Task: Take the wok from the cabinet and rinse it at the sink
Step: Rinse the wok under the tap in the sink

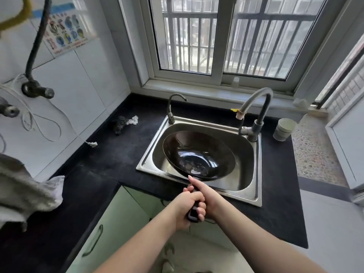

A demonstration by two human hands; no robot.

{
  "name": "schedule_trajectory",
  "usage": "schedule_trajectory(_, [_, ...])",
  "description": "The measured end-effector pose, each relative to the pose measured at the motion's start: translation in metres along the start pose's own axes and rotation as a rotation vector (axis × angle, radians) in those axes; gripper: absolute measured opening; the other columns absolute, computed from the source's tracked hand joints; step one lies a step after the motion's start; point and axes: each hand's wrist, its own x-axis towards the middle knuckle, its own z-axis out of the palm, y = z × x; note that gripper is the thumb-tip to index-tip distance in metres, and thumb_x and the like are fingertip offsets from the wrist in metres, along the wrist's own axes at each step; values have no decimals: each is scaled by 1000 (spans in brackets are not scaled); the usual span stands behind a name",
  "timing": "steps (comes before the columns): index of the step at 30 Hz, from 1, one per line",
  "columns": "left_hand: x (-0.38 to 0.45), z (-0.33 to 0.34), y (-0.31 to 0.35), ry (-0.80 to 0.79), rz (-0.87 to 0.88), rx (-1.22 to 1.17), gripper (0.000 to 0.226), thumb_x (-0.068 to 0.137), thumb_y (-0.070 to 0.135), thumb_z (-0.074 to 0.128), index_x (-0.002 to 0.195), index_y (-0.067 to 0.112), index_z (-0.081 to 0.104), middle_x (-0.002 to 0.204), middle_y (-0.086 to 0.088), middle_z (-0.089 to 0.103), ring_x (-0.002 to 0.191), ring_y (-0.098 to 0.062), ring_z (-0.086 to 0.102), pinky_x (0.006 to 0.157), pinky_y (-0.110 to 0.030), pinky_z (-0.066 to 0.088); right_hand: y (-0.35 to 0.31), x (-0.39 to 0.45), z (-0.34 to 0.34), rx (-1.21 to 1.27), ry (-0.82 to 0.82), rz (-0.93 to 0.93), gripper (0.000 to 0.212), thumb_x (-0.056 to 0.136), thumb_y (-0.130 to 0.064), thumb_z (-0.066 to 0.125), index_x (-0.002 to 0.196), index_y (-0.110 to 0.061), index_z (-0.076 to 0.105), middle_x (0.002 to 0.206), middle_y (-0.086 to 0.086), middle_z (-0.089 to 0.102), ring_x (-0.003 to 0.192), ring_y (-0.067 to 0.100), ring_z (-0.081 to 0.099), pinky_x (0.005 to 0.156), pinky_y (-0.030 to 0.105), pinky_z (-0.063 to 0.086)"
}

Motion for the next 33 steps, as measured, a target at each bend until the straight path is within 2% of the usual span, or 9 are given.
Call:
schedule_trajectory(5, [3, 10, -14, 148, 93, 95, 25, 92, 3, 41, 100, 26, 34, 50, -4, 42, 32, -12, 38, 37, -17, 36, 1, -8, -9, -36, -108, 79, 46, 89, -47, 57, 57, -18, 41, 65, -3, 56, 44, 11, 57, 43, 19, 47])
schedule_trajectory(8, [1, 7, -16, 204, 135, 216, 25, 91, 2, 41, 104, 23, 33, 52, -6, 43, 33, -14, 39, 37, -19, 38, 1, -1, -9, -98, -125, 65, 44, 89, -43, 57, 56, -18, 45, 74, -3, 59, 55, 12, 62, 54, 22, 51])
schedule_trajectory(11, [-5, 1, -15, 262, 214, 382, 12, 88, 0, 41, 90, 12, 38, 55, -8, 44, 34, -15, 40, 37, -21, 39, -2, 7, -3, -202, -131, 72, 36, 90, -38, 57, 62, -15, 56, 76, 0, 65, 66, 15, 63, 69, 28, 49])
schedule_trajectory(14, [-11, -7, -17, 335, 249, 519, 10, 84, 0, 40, 80, 8, 40, 56, -9, 46, 36, -18, 43, 39, -24, 41, -7, 14, 10, -369, -61, 117, 29, 93, -31, 54, 70, -13, 58, 64, -2, 62, 62, 16, 57, 66, 28, 45])
schedule_trajectory(17, [-13, -14, -27, 405, 247, 633, 5, 82, 4, 41, 85, 8, 42, 58, -10, 49, 37, -21, 46, 43, -32, 46, -6, 24, 23, -452, 53, 172, 35, 95, -23, 51, 63, -11, 52, 48, -1, 55, 60, 16, 49, 63, 27, 44])
schedule_trajectory(21, [-15, -21, -33, 456, 275, 706, 10, 82, 8, 43, 92, 9, 45, 56, -9, 52, 38, -23, 48, 47, -41, 49, -2, 34, 35, -467, 130, 156, 41, 95, -22, 55, 56, -13, 45, 46, -1, 47, 55, 14, 43, 59, 25, 40])
schedule_trajectory(24, [-14, -20, -31, 495, 293, 728, 4, 85, 10, 43, 87, 13, 45, 57, -8, 53, 38, -23, 48, 45, -38, 48, -1, 35, 39, -474, 150, 132, 46, 94, -24, 58, 52, -15, 38, 39, -1, 41, 50, 14, 37, 52, 24, 35])
schedule_trajectory(28, [-10, -15, -35, 555, 299, 719, 5, 88, 18, 46, 84, 15, 46, 58, -8, 54, 35, -22, 49, 39, -30, 47, 5, 40, 39, -537, 176, 89, 52, 90, -32, 64, 50, -15, 35, 53, 1, 36, 46, 17, 32, 48, 26, 28])
schedule_trajectory(33, [-9, -17, -42, 581, 313, 764, 3, 86, 23, 48, 86, 20, 49, 56, -5, 57, 36, -21, 52, 37, -29, 46, 16, 48, 32, -522, 195, 5, 49, 86, -32, 69, 50, -14, 40, 53, 3, 37, 42, 18, 34, 45, 23, 27])
